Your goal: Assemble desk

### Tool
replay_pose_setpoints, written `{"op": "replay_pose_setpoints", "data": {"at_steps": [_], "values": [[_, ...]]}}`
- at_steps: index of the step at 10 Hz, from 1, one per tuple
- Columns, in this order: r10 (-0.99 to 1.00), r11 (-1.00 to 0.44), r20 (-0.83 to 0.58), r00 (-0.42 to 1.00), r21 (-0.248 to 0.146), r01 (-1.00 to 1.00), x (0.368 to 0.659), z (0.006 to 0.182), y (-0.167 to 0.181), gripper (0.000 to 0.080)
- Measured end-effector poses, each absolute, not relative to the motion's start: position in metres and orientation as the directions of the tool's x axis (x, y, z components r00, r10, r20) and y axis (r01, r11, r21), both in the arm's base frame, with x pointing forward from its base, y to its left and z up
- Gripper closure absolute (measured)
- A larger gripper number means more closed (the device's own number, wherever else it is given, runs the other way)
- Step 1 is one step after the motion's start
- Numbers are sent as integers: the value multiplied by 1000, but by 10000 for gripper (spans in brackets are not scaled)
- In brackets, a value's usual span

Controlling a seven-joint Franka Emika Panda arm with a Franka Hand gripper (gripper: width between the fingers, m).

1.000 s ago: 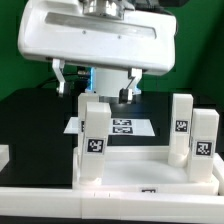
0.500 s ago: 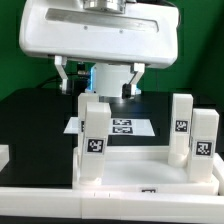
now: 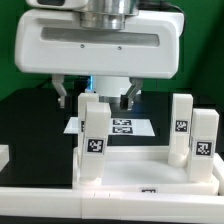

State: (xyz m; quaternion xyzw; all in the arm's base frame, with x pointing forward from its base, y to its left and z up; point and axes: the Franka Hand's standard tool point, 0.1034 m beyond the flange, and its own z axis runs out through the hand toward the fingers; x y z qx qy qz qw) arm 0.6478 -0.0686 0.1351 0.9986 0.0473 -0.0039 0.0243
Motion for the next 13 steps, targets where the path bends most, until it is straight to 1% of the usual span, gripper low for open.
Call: {"op": "replay_pose_setpoints", "data": {"at_steps": [3, 6, 9, 10, 11, 12, 13], "values": [[98, -994, -10, 995, 50, 98, 648, 134, -68, 151], [104, -993, -4, 995, 59, 104, 660, 136, -68, 151], [108, -992, -7, 994, 58, 109, 659, 133, -65, 151], [115, -992, -6, 993, 59, 115, 659, 132, -64, 266], [118, -991, -1, 993, 60, 118, 660, 132, -64, 402], [116, -991, -1, 993, 60, 116, 660, 132, -64, 402], [116, -991, -1, 993, 60, 116, 660, 132, -64, 511]]}}
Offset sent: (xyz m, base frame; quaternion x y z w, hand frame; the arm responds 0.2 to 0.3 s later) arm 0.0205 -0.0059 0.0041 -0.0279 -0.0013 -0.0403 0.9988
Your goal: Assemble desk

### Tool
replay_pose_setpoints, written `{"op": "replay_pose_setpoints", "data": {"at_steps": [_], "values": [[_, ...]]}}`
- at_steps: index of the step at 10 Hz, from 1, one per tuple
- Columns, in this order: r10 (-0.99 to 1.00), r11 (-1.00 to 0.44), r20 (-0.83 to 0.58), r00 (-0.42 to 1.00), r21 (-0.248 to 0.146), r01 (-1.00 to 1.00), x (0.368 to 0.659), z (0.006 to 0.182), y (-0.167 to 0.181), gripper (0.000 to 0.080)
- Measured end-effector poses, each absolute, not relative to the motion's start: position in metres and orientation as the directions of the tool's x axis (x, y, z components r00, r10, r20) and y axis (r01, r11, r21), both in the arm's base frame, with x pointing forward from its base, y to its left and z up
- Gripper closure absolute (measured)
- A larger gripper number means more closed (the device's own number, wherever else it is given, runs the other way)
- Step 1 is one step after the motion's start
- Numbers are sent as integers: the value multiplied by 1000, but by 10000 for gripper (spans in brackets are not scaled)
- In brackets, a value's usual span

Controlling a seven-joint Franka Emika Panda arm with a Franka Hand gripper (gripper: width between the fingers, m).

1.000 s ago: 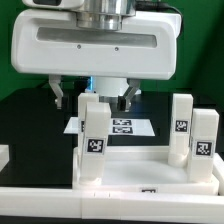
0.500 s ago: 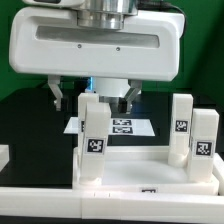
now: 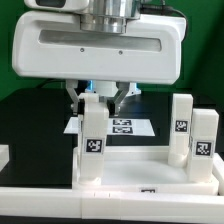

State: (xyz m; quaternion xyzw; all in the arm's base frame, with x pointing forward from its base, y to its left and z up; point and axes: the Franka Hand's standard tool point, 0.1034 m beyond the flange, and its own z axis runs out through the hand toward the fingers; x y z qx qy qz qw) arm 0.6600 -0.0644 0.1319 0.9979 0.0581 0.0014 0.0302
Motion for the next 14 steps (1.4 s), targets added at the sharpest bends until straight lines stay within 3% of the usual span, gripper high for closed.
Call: {"op": "replay_pose_setpoints", "data": {"at_steps": [4, 7, 14], "values": [[85, -995, 2, 996, 58, 85, 660, 132, -65, 511], [-198, -980, 52, 979, 19, -200, 656, 132, -71, 511], [-709, -705, 74, 701, -38, -708, 657, 131, -69, 509]]}}
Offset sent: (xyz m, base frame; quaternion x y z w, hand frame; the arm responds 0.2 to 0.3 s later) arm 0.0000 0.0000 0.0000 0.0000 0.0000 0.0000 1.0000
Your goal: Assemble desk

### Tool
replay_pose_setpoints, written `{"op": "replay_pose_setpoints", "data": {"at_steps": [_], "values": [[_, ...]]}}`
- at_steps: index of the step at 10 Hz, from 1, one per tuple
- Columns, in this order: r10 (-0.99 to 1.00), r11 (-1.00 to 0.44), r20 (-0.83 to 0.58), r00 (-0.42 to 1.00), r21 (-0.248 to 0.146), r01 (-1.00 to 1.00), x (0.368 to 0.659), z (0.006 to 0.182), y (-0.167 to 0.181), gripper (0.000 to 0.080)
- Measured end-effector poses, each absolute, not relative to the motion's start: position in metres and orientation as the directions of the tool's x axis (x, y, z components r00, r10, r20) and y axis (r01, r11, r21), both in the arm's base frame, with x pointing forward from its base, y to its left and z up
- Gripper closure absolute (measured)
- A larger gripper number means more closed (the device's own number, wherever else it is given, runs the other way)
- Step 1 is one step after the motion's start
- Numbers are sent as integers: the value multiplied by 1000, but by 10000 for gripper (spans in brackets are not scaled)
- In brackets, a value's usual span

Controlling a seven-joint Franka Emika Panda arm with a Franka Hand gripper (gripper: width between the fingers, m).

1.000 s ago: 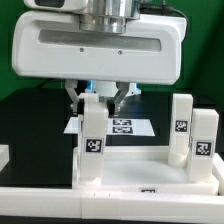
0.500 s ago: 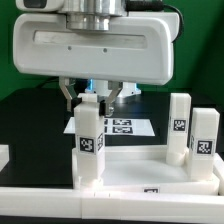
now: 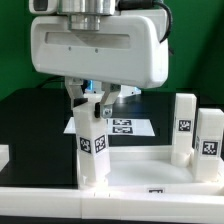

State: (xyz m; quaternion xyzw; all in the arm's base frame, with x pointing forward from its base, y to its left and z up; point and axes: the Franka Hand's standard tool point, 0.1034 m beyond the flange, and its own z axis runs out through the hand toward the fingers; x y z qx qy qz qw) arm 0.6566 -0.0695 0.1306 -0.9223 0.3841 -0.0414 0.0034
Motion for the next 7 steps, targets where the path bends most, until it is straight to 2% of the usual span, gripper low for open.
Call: {"op": "replay_pose_setpoints", "data": {"at_steps": [2, 6, 7], "values": [[-835, -550, 64, 547, -45, -834, 655, 131, -68, 509], [-945, -327, 53, 324, -52, -944, 654, 130, -68, 509], [-972, -233, 48, 230, -55, -971, 654, 130, -67, 509]]}}
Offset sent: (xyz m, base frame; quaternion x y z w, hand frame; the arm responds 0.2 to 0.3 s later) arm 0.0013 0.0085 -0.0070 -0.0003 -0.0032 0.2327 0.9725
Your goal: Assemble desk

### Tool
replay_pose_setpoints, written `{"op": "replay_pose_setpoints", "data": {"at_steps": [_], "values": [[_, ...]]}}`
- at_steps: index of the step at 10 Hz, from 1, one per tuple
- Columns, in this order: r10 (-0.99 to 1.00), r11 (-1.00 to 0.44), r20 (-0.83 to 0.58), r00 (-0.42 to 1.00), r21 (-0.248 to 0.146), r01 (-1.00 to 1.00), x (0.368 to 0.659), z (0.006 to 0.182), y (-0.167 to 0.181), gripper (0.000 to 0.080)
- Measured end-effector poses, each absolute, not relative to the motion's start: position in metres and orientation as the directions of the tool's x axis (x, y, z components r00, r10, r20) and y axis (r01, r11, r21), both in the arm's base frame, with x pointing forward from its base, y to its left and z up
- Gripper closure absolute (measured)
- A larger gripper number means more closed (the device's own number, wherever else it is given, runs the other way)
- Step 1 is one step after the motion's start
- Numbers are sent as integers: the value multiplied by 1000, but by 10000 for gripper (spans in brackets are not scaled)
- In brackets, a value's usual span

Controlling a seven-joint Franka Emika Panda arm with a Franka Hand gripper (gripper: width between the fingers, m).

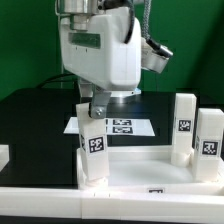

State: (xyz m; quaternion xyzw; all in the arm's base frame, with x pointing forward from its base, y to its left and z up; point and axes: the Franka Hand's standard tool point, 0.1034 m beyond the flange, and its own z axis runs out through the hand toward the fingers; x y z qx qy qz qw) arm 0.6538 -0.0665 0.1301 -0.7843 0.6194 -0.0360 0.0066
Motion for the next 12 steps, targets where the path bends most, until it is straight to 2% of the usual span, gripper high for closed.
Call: {"op": "replay_pose_setpoints", "data": {"at_steps": [4, 6, 7, 8, 9, 10, 12], "values": [[-1000, -5, 25, 3, -58, -998, 653, 130, -56, 509], [-1000, -14, 19, 13, -59, -998, 653, 130, -56, 480], [-999, -50, 21, 49, -58, -997, 653, 130, -56, 344], [-996, -84, 23, 83, -56, -995, 653, 129, -56, 344], [-987, -157, 28, 155, -53, -986, 653, 129, -58, 198], [-960, -281, 35, 279, -49, -959, 653, 129, -58, 165], [-881, -473, 45, 471, -41, -880, 653, 129, -56, 152]]}}
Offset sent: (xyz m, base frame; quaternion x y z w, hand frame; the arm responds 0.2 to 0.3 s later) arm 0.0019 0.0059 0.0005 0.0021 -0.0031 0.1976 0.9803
